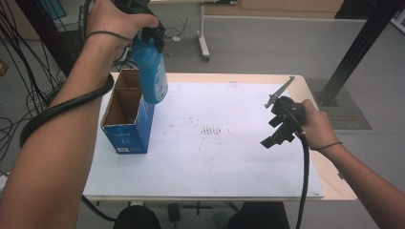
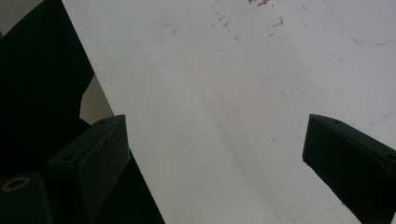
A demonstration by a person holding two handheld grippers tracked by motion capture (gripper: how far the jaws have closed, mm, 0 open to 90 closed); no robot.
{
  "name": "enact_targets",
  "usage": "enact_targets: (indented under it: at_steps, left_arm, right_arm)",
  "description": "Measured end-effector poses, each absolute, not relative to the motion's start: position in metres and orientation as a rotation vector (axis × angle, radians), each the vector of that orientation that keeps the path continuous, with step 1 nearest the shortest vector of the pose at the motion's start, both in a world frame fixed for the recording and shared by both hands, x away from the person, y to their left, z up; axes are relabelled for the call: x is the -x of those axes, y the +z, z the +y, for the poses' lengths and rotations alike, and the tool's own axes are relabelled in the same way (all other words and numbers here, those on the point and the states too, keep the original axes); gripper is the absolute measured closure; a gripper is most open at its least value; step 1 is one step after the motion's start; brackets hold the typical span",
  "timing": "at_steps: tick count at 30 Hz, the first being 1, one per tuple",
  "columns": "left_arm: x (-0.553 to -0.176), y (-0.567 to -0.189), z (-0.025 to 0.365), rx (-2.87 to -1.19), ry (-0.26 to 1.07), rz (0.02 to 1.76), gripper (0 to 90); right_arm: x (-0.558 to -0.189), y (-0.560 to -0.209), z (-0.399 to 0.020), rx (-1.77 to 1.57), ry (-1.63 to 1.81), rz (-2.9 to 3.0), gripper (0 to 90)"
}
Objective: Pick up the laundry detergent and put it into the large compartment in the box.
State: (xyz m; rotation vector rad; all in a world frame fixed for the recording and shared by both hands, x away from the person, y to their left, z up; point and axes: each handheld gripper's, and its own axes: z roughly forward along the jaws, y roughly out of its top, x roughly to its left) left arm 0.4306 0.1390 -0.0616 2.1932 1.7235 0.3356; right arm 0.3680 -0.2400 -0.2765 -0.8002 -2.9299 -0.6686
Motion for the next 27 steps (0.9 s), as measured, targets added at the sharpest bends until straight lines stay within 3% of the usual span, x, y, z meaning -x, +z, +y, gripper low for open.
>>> enact_targets:
  at_steps: [10,27]
  left_arm:
    - [-0.435,-0.069,0.177,-2.125,0.368,1.856,38.0]
    - [-0.439,-0.082,0.203,-2.084,0.397,1.95,38.0]
  right_arm:
    - [-0.369,-0.276,-0.24,0.796,-0.665,-2.938,7.6]
    - [-0.37,-0.276,-0.242,0.8,-0.663,-2.939,7.6]
